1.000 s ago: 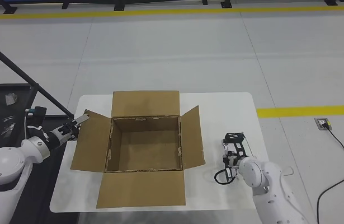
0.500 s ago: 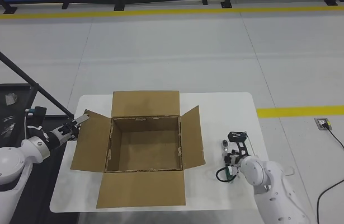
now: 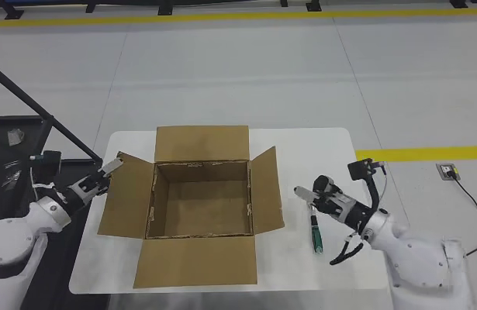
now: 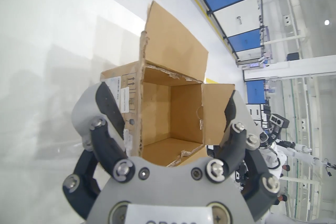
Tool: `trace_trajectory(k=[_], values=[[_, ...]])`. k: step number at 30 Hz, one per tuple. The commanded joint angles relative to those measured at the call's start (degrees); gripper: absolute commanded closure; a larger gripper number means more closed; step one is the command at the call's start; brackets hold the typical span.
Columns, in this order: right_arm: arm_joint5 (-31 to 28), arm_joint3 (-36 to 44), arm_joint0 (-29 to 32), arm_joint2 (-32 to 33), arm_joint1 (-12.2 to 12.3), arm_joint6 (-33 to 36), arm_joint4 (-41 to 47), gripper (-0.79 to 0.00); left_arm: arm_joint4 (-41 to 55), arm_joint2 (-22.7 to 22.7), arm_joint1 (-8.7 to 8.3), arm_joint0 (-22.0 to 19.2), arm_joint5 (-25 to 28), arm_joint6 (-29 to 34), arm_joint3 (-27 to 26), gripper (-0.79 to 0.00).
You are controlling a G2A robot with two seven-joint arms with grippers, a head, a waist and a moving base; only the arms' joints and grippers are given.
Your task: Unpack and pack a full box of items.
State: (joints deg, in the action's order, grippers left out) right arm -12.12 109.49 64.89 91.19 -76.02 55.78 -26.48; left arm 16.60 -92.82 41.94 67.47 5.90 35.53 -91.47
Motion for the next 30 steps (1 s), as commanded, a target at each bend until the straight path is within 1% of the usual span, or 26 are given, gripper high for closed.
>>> trace_trajectory(k=[1,3,7,9,11,14,16,19,23,30], values=[[1.09,-2.78,-3.69,-1.98,0.20,5.07,2.71,-0.785,5.28,-3.22,0.14,3.20,6.25,-0.24,1.52,-0.785],[2.74,-6.40,-7.28,-4.36,0.27,7.82,3.27,-0.785,7.30,-5.21,0.40,5.96,8.90,-2.70,1.79,-0.785],[3.69,-13.67,-12.92,-9.63,0.10,11.05,5.87,-0.785,13.58,-9.81,1.01,11.89,15.13,-5.02,2.68,-0.785],[3.88,-16.07,-15.17,-11.98,0.01,11.94,6.12,-0.785,16.05,-12.66,1.34,14.99,17.03,-7.35,2.78,-0.785],[4.01,-17.54,-16.70,-13.75,-0.07,11.98,6.30,-0.785,19.21,-15.40,1.68,18.07,18.94,-7.61,2.32,-0.785],[5.19,-18.59,-18.02,-15.12,-0.01,11.19,5.39,-0.785,21.09,-18.79,2.04,21.73,19.79,-7.20,1.13,-0.785],[5.39,-19.31,-18.59,-15.72,0.06,11.21,5.73,-0.785,21.00,-20.01,2.26,23.40,19.55,-7.10,-0.19,-0.785],[5.95,-20.31,-19.53,-16.98,0.09,10.87,5.69,-0.785,19.37,-20.61,2.56,24.82,18.63,-7.56,-2.33,-0.785],[6.39,-21.80,-20.46,-19.12,0.04,9.94,5.51,-0.785,17.50,-20.10,2.92,24.98,17.07,-8.48,-4.24,-0.785],[7.31,-24.05,-21.36,-22.40,-0.06,8.35,5.08,-0.785,16.67,-19.27,3.39,23.92,15.98,-7.11,-4.56,-0.785]])
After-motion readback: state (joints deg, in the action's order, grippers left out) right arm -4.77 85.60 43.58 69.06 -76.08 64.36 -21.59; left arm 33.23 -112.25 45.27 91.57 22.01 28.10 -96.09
